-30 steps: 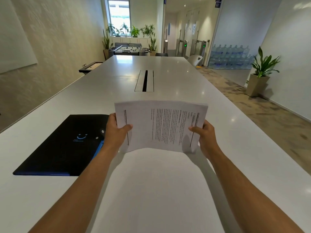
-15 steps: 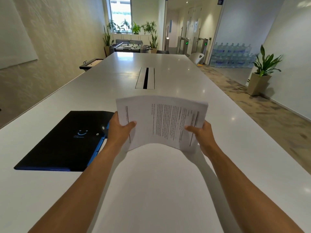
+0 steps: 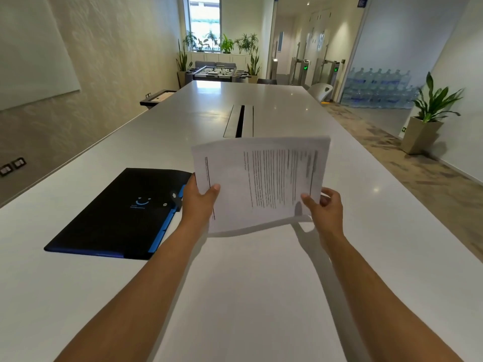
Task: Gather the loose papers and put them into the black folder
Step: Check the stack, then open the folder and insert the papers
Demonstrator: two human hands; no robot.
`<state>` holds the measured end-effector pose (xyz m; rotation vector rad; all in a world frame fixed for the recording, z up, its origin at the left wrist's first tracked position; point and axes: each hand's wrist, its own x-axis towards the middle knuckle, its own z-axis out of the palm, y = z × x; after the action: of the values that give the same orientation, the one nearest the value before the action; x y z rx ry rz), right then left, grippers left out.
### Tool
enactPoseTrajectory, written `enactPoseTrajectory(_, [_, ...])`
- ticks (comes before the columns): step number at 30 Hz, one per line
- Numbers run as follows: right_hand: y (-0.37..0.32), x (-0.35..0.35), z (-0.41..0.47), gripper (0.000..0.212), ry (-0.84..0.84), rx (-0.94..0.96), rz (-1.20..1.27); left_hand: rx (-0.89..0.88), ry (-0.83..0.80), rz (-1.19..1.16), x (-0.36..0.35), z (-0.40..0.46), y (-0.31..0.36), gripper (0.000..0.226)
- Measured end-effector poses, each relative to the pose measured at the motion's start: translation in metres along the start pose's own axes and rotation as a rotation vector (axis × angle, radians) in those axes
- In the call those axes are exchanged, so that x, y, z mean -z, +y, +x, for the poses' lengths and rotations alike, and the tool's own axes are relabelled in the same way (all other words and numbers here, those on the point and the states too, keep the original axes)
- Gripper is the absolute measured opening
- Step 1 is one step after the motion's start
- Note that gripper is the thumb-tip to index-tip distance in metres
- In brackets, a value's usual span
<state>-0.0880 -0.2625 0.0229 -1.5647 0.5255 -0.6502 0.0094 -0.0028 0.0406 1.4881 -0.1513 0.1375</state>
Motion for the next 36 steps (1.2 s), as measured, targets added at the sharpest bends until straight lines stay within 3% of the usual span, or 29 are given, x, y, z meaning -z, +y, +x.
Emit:
enactPoseTrajectory(3, [-0.004,-0.013,-0.008,0.074,0.076,-0.251,0.137,0.062,0.043,-0.108,-0.004,0.005,0.003,0.046])
enactPoseTrajectory(6, [-0.010,-0.033,-0.024,0.039,-0.126,-0.392,0.509,0.131,0.059,-0.207,-0.012,0.005,0.007,0.042])
enactPoseTrajectory(9, [-0.016,-0.057,-0.038,0.036,-0.298,-0.358,0.774,0.169,0.038,-0.261,-0.021,-0.001,0.006,0.042])
enactPoseTrajectory(12, [-0.023,-0.075,-0.040,0.043,-0.247,-0.255,0.836,0.209,0.018,-0.280,-0.026,-0.009,0.003,0.048])
enactPoseTrajectory(16, [-0.025,-0.083,-0.037,0.048,-0.113,-0.224,0.810,0.230,-0.023,-0.138,-0.014,-0.012,-0.001,0.052])
enactPoseTrajectory(20, [-0.022,-0.085,-0.033,0.044,-0.034,-0.229,0.720,0.159,-0.124,0.199,0.014,0.001,0.006,0.026])
enactPoseTrajectory(25, [-0.013,-0.081,-0.026,0.044,0.011,-0.164,0.515,-0.104,0.196,0.719,0.059,0.023,0.005,0.017])
enactPoseTrajectory(28, [-0.010,-0.074,-0.022,0.041,0.020,-0.178,0.442,-0.063,0.216,1.008,0.079,0.030,-0.008,0.042])
enactPoseTrajectory(31, [-0.003,-0.066,-0.014,0.043,0.040,-0.205,0.390,0.085,0.093,1.024,0.085,0.033,-0.019,0.047])
enactPoseTrajectory(33, [0.000,-0.061,-0.011,0.047,0.046,-0.213,0.332,0.060,0.052,0.992,0.085,0.034,-0.024,0.031])
enactPoseTrajectory(36, [0.009,-0.052,-0.008,0.049,0.045,-0.223,0.057,0.030,0.074,0.982,0.081,0.034,-0.028,0.017])
